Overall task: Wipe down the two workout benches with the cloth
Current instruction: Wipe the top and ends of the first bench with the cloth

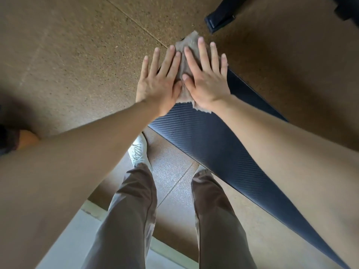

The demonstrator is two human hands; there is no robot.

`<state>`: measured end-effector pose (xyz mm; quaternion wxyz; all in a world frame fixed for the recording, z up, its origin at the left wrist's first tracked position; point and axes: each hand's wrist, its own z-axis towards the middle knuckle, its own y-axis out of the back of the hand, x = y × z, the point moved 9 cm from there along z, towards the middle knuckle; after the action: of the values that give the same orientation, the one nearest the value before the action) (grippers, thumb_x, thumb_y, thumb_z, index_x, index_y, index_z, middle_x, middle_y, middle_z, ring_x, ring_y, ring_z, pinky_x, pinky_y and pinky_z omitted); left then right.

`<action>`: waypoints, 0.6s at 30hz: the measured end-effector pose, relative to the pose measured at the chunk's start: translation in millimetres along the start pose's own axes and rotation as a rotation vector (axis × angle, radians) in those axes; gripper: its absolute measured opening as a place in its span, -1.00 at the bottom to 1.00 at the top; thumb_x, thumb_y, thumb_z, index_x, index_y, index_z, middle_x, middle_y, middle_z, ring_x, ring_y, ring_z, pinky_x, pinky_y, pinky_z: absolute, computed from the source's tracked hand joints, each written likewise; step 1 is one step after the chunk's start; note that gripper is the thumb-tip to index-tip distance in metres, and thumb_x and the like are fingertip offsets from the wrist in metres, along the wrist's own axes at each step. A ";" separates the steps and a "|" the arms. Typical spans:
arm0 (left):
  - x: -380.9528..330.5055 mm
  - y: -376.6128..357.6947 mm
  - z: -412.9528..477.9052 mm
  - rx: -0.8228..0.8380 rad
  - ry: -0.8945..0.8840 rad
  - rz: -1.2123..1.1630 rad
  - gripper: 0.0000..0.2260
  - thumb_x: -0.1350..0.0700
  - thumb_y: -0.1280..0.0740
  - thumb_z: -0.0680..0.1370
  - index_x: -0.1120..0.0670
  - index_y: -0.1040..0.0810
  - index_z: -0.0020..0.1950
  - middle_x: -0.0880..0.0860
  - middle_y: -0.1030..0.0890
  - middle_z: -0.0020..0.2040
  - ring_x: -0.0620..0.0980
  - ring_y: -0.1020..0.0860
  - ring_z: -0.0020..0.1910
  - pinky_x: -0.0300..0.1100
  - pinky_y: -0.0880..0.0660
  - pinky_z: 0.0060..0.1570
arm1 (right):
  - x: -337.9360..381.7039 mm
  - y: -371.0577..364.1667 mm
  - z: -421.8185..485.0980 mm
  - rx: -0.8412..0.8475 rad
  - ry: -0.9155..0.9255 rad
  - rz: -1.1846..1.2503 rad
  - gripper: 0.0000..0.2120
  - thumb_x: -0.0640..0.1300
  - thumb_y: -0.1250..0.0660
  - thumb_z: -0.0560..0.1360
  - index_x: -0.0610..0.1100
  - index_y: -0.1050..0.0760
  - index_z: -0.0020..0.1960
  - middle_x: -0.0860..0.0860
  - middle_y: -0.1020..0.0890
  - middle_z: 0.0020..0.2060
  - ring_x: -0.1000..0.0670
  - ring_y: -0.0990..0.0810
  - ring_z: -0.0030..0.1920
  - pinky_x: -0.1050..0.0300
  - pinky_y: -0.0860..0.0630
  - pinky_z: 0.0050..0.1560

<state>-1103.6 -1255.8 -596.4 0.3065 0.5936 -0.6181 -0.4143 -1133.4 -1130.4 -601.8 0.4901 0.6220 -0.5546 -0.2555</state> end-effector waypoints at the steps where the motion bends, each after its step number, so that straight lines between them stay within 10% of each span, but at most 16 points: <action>1: 3.6 4.2 8.2 0.010 0.003 -0.039 -0.41 -0.14 0.12 0.72 0.03 0.23 0.69 0.02 0.16 0.71 0.17 0.16 0.68 0.15 0.12 0.64 | 0.3 5.4 11.0 0.005 -0.008 0.014 -0.39 0.23 0.08 0.69 0.11 0.11 0.68 -0.08 0.14 0.68 -0.24 0.11 0.66 -0.33 0.09 0.59; 18: 59.0 -64.8 -126.7 0.001 0.236 -0.463 -0.36 -0.10 -0.17 0.70 -0.14 0.11 0.69 0.07 0.07 0.71 0.14 -0.01 0.68 0.18 -0.24 0.54 | 108.0 -50.0 -75.9 -0.019 0.241 -0.120 -0.39 0.14 -0.06 0.65 0.07 -0.08 0.67 -0.13 -0.04 0.67 -0.30 0.03 0.65 -0.43 0.03 0.56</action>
<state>-968.5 -1329.7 -600.5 0.2732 0.7637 -0.4259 -0.4009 -1018.6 -1212.0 -592.5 0.5430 0.6754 -0.4511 -0.2132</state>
